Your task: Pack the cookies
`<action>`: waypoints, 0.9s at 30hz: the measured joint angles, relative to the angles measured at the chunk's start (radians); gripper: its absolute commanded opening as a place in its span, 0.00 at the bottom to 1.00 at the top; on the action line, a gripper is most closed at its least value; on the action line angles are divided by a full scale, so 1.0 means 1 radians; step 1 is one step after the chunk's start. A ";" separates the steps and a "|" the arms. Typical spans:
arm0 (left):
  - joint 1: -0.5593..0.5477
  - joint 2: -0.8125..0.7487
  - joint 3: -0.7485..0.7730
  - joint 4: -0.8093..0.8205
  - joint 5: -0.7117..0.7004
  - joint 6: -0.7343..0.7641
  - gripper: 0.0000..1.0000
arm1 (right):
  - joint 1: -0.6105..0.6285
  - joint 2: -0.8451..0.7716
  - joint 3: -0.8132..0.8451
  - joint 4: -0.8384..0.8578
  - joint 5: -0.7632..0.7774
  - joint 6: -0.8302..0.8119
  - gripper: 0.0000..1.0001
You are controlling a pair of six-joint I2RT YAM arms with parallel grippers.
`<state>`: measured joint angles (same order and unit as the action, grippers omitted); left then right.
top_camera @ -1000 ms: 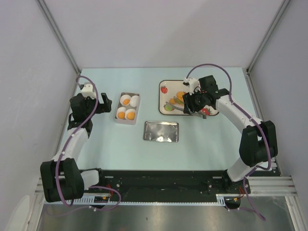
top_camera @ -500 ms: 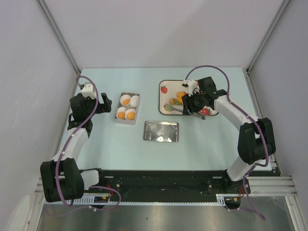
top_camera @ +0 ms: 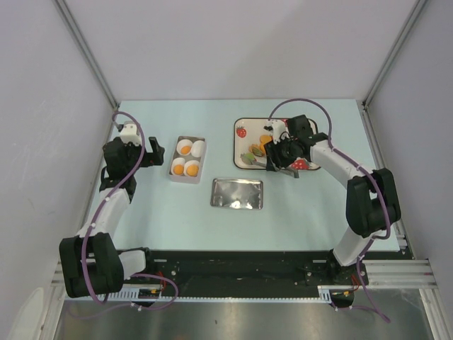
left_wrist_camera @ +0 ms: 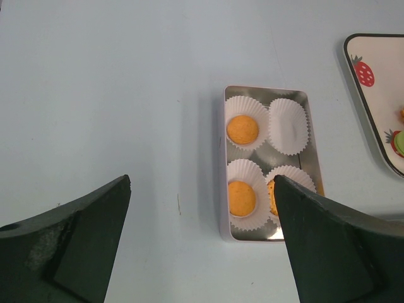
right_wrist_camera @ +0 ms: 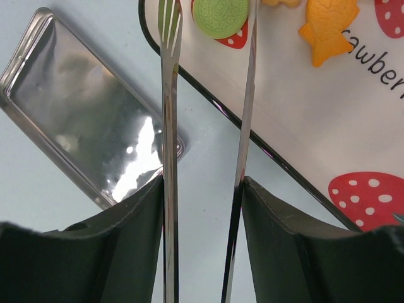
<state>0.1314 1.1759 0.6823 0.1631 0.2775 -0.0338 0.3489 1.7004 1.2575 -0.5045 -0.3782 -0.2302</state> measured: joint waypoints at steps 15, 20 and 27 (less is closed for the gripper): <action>0.000 0.000 0.000 0.000 0.000 0.000 0.99 | 0.012 0.027 0.000 0.008 0.026 -0.007 0.54; 0.000 0.000 0.000 0.001 0.000 0.000 1.00 | 0.013 0.027 0.000 0.009 0.026 -0.007 0.53; 0.000 0.000 0.000 0.000 0.000 0.000 1.00 | 0.018 0.027 0.000 0.009 0.030 -0.007 0.45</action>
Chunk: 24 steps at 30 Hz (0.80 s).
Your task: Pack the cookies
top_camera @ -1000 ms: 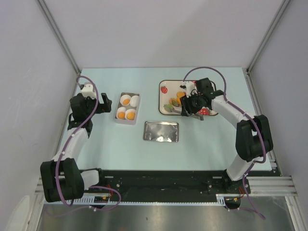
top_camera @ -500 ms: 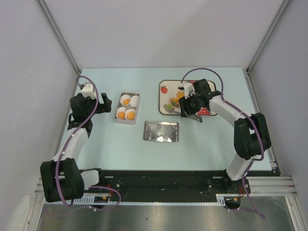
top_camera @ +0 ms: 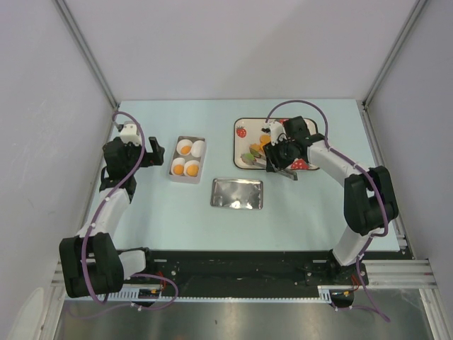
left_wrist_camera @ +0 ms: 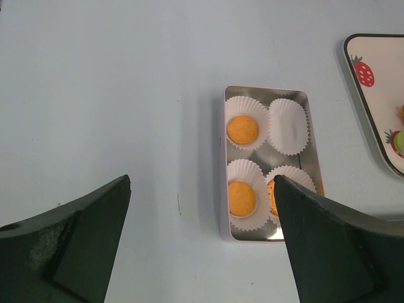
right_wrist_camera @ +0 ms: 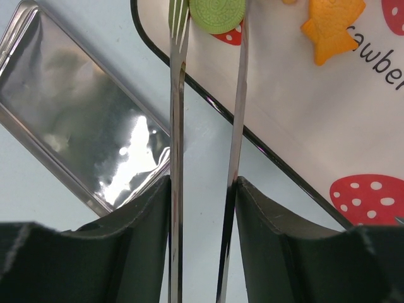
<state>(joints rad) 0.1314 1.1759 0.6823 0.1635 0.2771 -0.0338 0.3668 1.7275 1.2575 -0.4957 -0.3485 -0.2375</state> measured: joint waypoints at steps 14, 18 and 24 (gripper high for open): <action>0.000 0.000 0.000 0.000 0.000 0.000 1.00 | 0.010 -0.002 0.000 0.008 0.004 0.000 0.35; 0.000 0.000 0.000 0.000 0.000 0.000 1.00 | 0.011 -0.014 0.000 0.007 0.004 0.001 0.36; 0.000 0.000 0.000 0.000 0.000 0.000 1.00 | 0.011 -0.040 0.018 -0.001 0.004 0.001 0.36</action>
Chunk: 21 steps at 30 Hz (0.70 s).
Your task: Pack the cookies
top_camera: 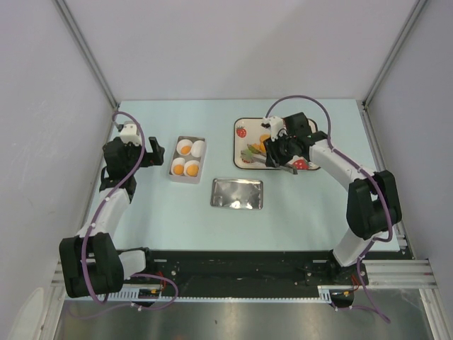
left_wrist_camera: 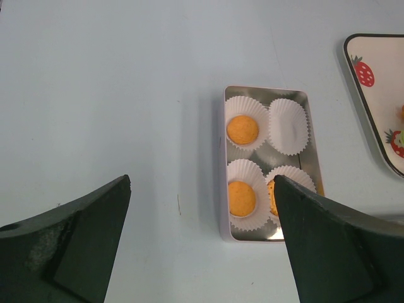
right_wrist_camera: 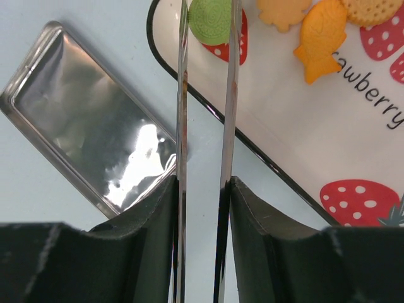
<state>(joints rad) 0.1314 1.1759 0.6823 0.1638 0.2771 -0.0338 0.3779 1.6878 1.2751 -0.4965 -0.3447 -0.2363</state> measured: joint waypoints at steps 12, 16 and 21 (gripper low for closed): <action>0.000 0.000 0.000 0.000 0.000 0.000 1.00 | 0.042 -0.010 0.162 -0.041 0.008 0.010 0.38; 0.000 0.000 0.000 0.000 0.000 0.000 1.00 | 0.090 0.008 0.270 -0.057 0.014 0.021 0.38; 0.000 0.000 0.000 0.000 0.000 0.000 1.00 | 0.163 0.097 0.406 -0.060 0.026 0.026 0.38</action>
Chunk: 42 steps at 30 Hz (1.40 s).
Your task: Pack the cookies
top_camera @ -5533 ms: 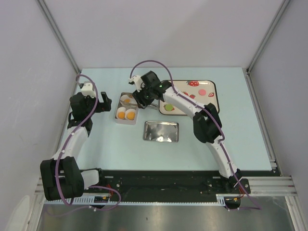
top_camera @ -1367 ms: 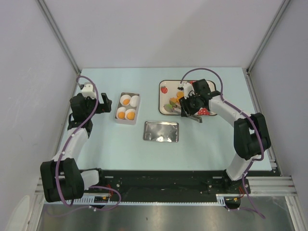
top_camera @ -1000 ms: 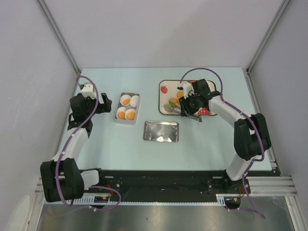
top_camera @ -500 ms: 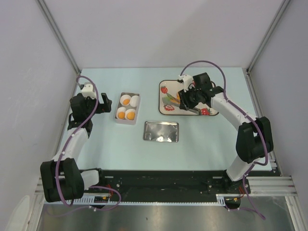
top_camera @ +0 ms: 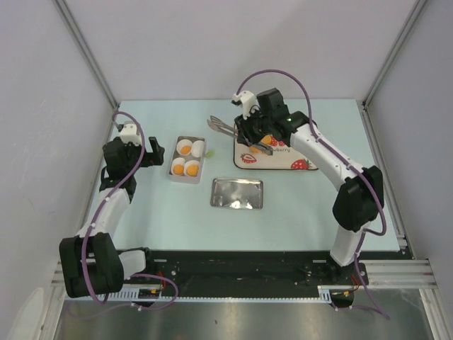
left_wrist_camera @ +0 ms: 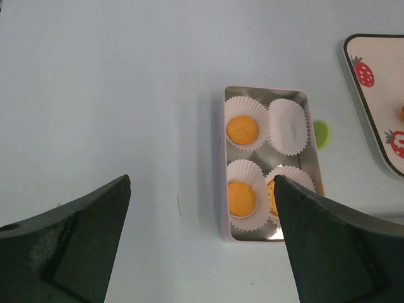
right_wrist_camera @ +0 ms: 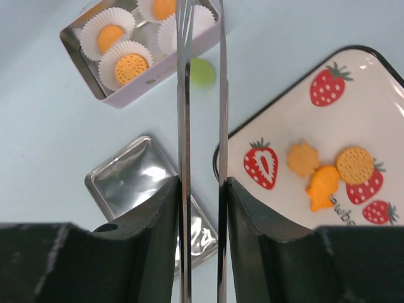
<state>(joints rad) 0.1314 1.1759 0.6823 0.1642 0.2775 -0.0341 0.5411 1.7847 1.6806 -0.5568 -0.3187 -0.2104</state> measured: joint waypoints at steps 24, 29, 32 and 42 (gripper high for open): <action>0.000 0.000 -0.001 0.000 0.000 0.000 1.00 | 0.066 0.189 0.061 -0.039 0.038 0.001 0.40; 0.000 0.000 -0.006 0.000 0.000 0.000 1.00 | 0.060 0.117 -0.025 -0.050 0.041 -0.005 0.41; 0.000 0.000 -0.007 0.000 0.000 0.000 1.00 | 0.057 0.071 -0.072 -0.054 0.041 -0.008 0.40; 0.000 0.000 -0.011 0.001 0.000 0.000 1.00 | 0.030 -0.007 -0.157 -0.055 0.035 -0.010 0.43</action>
<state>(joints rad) 0.1314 1.1759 0.6708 0.1654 0.2771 -0.0341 0.5709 1.7775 1.5238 -0.6117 -0.2836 -0.2199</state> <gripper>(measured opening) 0.996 0.408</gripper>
